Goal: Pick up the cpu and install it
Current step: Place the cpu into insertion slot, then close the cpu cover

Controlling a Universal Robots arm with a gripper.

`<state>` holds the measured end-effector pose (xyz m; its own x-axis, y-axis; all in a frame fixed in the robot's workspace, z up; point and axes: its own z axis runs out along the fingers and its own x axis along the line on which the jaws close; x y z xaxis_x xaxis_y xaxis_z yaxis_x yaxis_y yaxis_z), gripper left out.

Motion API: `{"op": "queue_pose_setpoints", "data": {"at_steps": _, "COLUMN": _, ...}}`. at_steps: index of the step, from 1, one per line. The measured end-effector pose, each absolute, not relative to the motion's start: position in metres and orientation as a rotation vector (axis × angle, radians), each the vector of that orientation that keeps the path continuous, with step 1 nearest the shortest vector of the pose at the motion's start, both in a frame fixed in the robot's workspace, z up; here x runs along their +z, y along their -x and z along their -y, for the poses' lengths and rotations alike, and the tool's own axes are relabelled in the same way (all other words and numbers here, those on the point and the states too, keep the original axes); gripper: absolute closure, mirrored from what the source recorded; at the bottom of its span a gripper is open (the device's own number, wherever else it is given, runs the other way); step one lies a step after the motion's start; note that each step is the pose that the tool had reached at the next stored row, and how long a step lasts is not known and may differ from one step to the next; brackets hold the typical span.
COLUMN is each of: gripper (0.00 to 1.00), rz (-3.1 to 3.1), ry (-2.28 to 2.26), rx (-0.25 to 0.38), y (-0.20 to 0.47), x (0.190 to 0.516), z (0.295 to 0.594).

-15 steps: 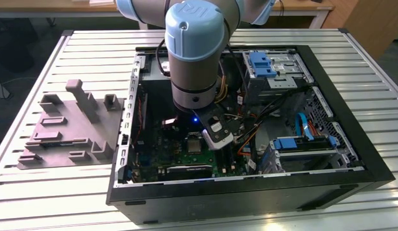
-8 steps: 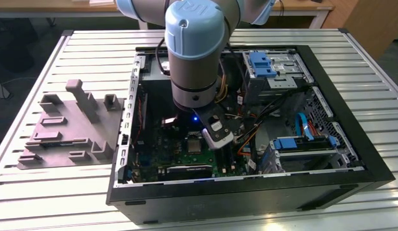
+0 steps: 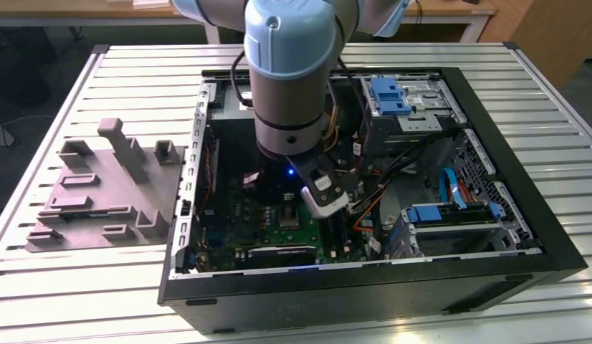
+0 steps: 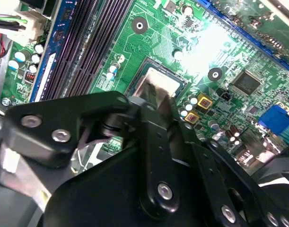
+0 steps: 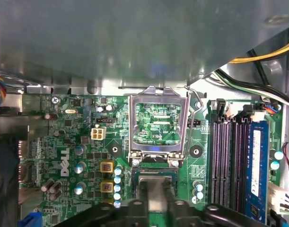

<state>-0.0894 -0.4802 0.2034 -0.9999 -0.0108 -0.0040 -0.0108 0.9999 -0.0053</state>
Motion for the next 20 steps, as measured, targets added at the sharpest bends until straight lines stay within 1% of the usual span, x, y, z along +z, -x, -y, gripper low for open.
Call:
{"op": "queue_pose_setpoints", "data": {"at_steps": 1, "gripper": 0.75, "rz": -3.138, "ry": 0.017, "rx": -0.008, "y": 0.0894, "x": 0.2040, "z": 0.4802}}
{"op": "queue_pose_setpoints", "data": {"at_steps": 3, "gripper": 0.86, "rz": -3.138, "ry": 0.017, "rx": -0.008, "y": 0.0893, "x": 0.2042, "z": 0.4801}}
{"op": "queue_pose_setpoints", "data": {"at_steps": 4, "gripper": 0.86, "rz": -3.138, "ry": 0.017, "rx": -0.008, "y": 0.0893, "x": 0.2042, "z": 0.4801}}
{"op": "queue_pose_setpoints", "data": {"at_steps": 5, "gripper": 0.89, "rz": -3.138, "ry": 0.017, "rx": -0.008, "y": 0.0893, "x": 0.2045, "z": 0.4802}}
{"op": "queue_pose_setpoints", "data": {"at_steps": 20, "gripper": 0.89, "rz": -3.138, "ry": 0.017, "rx": -0.009, "y": 0.0895, "x": 0.2068, "z": 0.4802}}
